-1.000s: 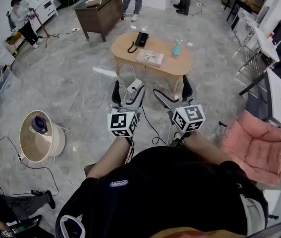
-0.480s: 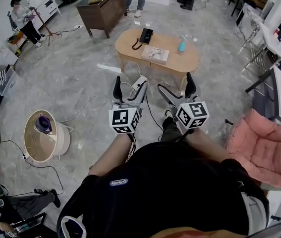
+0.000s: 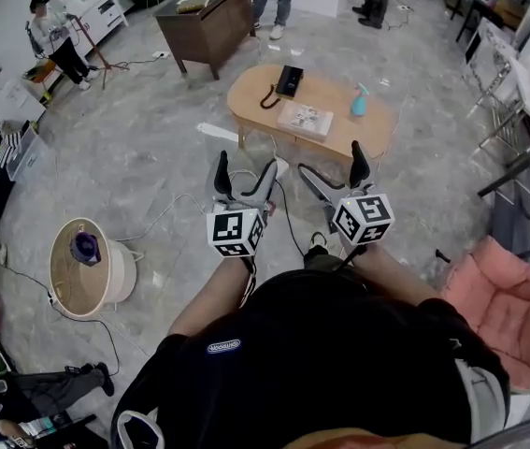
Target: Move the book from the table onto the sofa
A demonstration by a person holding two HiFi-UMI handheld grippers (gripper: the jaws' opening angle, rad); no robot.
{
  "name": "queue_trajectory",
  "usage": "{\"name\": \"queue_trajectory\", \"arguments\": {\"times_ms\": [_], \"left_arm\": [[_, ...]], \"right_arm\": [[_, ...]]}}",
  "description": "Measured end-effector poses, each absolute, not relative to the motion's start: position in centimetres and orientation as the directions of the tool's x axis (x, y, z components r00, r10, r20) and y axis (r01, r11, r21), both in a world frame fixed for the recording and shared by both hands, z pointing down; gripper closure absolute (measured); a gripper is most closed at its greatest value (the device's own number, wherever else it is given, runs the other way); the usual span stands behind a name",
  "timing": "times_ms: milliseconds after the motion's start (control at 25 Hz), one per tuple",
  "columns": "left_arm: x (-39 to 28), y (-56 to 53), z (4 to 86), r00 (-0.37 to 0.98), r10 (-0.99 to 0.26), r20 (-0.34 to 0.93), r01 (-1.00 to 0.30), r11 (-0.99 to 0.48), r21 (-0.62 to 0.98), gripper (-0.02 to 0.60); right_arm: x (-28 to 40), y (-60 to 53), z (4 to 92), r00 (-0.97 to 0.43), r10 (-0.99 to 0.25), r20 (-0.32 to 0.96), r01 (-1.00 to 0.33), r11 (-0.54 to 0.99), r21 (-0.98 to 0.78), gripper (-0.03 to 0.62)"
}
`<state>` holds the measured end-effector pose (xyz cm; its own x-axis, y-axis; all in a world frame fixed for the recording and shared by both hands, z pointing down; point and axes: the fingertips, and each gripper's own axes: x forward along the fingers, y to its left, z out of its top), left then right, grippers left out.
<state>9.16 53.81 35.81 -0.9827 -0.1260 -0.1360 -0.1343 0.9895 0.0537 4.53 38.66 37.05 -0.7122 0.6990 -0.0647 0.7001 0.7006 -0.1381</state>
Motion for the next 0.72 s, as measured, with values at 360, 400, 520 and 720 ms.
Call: {"name": "queue_trajectory", "arguments": {"times_ms": [360, 400, 520, 720], "left_arm": [[-1.8, 51.4, 38.2, -0.985, -0.145, -0.097, -0.150, 0.987, 0.051, 0.149], [-2.9, 51.1, 38.6, -0.985, -0.146, -0.087, -0.151, 0.987, 0.054, 0.149], [-6.4, 50.3, 39.3, -0.987, -0.149, -0.061, -0.153, 0.987, 0.053, 0.149], [-12.9, 49.1, 40.0, -0.990, -0.136, -0.031, -0.137, 0.990, 0.045, 0.149]], "right_arm": [[-5.9, 35.4, 40.2, -0.752, 0.659, -0.023, 0.650, 0.735, -0.194, -0.018], [-7.0, 34.8, 40.8, -0.758, 0.652, -0.014, 0.640, 0.740, -0.206, -0.018], [-10.5, 33.3, 42.1, -0.770, 0.638, 0.017, 0.617, 0.751, -0.233, -0.018], [-16.9, 31.9, 43.0, -0.767, 0.641, 0.044, 0.611, 0.749, -0.257, -0.018]]}}
